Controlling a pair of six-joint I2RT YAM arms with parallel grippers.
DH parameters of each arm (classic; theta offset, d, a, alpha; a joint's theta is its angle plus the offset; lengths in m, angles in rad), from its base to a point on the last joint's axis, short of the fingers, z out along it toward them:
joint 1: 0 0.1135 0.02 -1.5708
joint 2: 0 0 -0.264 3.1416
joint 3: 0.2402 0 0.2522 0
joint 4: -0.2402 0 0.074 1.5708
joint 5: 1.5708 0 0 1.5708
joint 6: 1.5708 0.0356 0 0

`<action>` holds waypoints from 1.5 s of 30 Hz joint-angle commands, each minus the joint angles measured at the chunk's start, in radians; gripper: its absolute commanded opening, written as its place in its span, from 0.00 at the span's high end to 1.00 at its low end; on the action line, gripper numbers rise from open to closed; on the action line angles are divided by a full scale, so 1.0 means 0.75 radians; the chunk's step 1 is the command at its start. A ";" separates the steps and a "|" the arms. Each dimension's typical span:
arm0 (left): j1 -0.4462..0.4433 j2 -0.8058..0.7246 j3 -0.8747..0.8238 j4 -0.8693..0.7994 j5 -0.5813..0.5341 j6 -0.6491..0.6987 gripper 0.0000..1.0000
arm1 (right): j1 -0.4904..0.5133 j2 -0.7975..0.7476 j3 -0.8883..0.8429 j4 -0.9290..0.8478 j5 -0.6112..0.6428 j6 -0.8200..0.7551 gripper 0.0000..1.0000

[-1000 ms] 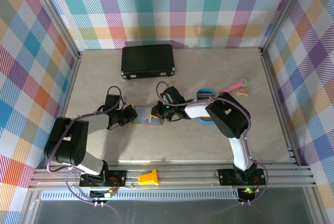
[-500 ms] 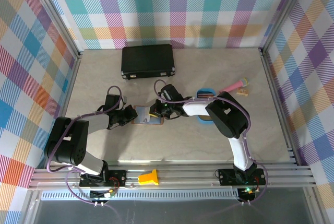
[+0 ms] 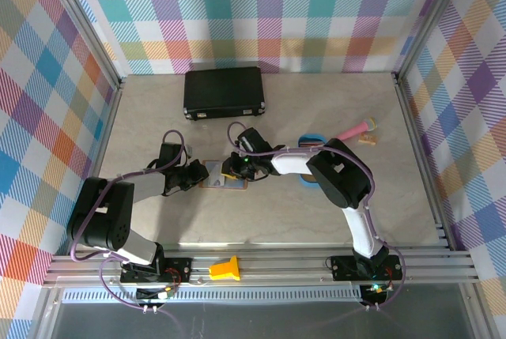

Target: Put the credit cards into the card holder

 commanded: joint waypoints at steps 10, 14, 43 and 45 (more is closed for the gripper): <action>0.011 -0.230 0.011 -0.239 -0.042 0.011 0.80 | 0.014 -0.197 0.168 -0.624 0.251 -0.200 0.68; 0.016 -0.266 0.034 -0.330 -0.094 0.049 0.76 | 0.051 -0.160 0.300 -0.803 0.347 -0.250 0.64; 0.211 -0.214 -0.105 -0.121 0.195 -0.012 0.45 | 0.152 0.177 0.784 -1.071 0.366 -0.280 0.55; 0.220 -0.218 -0.119 -0.101 0.201 -0.021 0.45 | 0.151 0.193 0.803 -1.081 0.366 -0.278 0.54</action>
